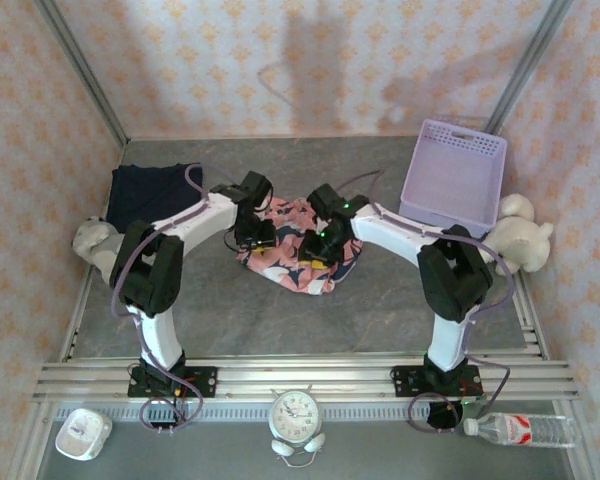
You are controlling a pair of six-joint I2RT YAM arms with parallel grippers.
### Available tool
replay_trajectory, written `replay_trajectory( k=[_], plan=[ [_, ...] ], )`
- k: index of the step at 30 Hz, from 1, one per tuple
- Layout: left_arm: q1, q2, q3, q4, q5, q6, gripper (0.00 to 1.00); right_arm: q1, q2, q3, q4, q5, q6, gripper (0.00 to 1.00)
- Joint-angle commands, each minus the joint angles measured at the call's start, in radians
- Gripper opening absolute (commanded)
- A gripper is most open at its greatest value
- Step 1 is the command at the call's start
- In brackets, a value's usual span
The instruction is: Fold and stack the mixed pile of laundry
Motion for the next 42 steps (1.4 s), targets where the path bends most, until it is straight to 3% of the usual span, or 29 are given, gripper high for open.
replay_trajectory(
  k=[1,6,10,13,16,19,23,26,30,33,37,42],
  plan=[
    [0.018,0.033,-0.038,-0.064,-0.121,0.034,0.21,-0.011,0.012,-0.051,-0.074,0.133,0.032,0.35],
    [0.082,0.085,-0.083,-0.077,-0.178,0.023,0.21,-0.012,0.036,-0.105,-0.170,0.406,0.089,0.33],
    [0.082,0.051,-0.079,-0.082,-0.111,0.021,0.24,-0.011,0.053,-0.078,-0.175,0.429,0.095,0.30],
    [0.082,-0.027,-0.035,-0.112,-0.067,0.011,0.51,-0.011,0.035,-0.046,-0.168,0.414,0.085,0.30],
    [0.083,-0.071,0.035,-0.156,-0.055,0.026,0.70,-0.012,-0.017,-0.037,-0.150,0.405,0.077,0.32],
    [0.094,-0.084,0.087,-0.180,-0.069,0.060,0.97,-0.013,-0.068,-0.040,-0.139,0.381,0.061,0.40],
    [0.135,-0.053,0.088,-0.170,-0.071,0.094,1.00,-0.022,-0.139,-0.072,-0.084,0.356,0.058,0.65],
    [0.162,-0.024,0.050,-0.129,-0.044,0.104,1.00,-0.051,-0.167,-0.114,-0.039,0.328,0.073,0.75],
    [0.169,-0.001,0.006,-0.078,-0.001,0.126,1.00,-0.091,-0.192,-0.195,0.138,0.189,0.083,0.90],
    [0.169,0.001,-0.023,-0.030,0.035,0.138,1.00,-0.091,-0.164,-0.195,0.210,0.153,0.073,0.93],
    [0.171,0.034,-0.032,-0.018,0.038,0.159,1.00,-0.092,-0.077,-0.166,0.246,0.119,0.073,0.90],
    [0.171,0.095,-0.035,-0.039,-0.009,0.172,1.00,-0.090,0.008,-0.135,0.249,0.111,0.077,0.87]
  ],
)
